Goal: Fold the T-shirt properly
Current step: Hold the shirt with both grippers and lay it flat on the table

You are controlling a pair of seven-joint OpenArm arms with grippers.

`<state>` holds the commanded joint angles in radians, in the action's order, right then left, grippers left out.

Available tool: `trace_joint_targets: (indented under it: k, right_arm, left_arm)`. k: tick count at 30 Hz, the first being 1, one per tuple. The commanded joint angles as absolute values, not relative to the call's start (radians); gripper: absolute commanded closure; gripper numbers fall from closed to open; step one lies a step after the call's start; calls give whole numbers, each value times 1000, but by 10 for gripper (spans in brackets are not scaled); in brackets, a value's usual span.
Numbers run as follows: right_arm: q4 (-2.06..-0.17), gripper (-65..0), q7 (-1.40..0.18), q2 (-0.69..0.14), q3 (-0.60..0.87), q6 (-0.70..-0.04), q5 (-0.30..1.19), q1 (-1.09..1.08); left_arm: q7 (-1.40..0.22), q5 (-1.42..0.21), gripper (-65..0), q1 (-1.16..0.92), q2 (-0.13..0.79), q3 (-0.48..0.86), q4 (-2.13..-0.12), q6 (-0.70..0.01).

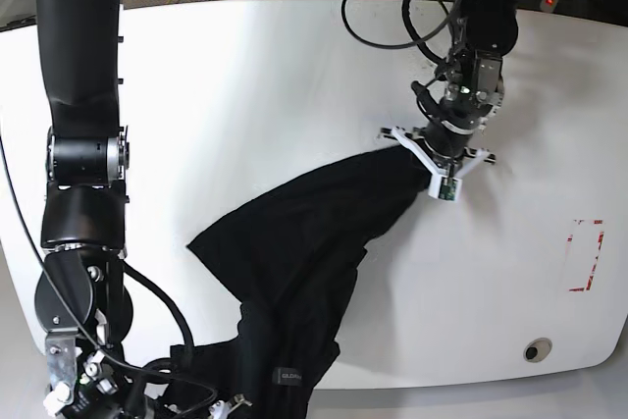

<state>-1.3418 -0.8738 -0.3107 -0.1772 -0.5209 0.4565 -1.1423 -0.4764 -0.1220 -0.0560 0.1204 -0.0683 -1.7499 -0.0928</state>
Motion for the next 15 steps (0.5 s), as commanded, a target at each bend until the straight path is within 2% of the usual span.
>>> trace_joint_targets:
  k: [6, 11, 15]
  right_arm:
    - [-1165, 0, -871, -343, -120, -512, 456, -1222]
    - [-1033, 0, -871, -346, -24, -512, 458, -1306]
    - [-978, 0, -877, -349, 31, -512, 467, -1306]
  left_arm:
    - [-588, -122, -15, -2, 205, 5, -1948, -94]
    - [-653, -130, -15, 82, 283, 113, -2018, -97]
    - [-713, -130, -15, 189, 357, 188, -2018, -165]
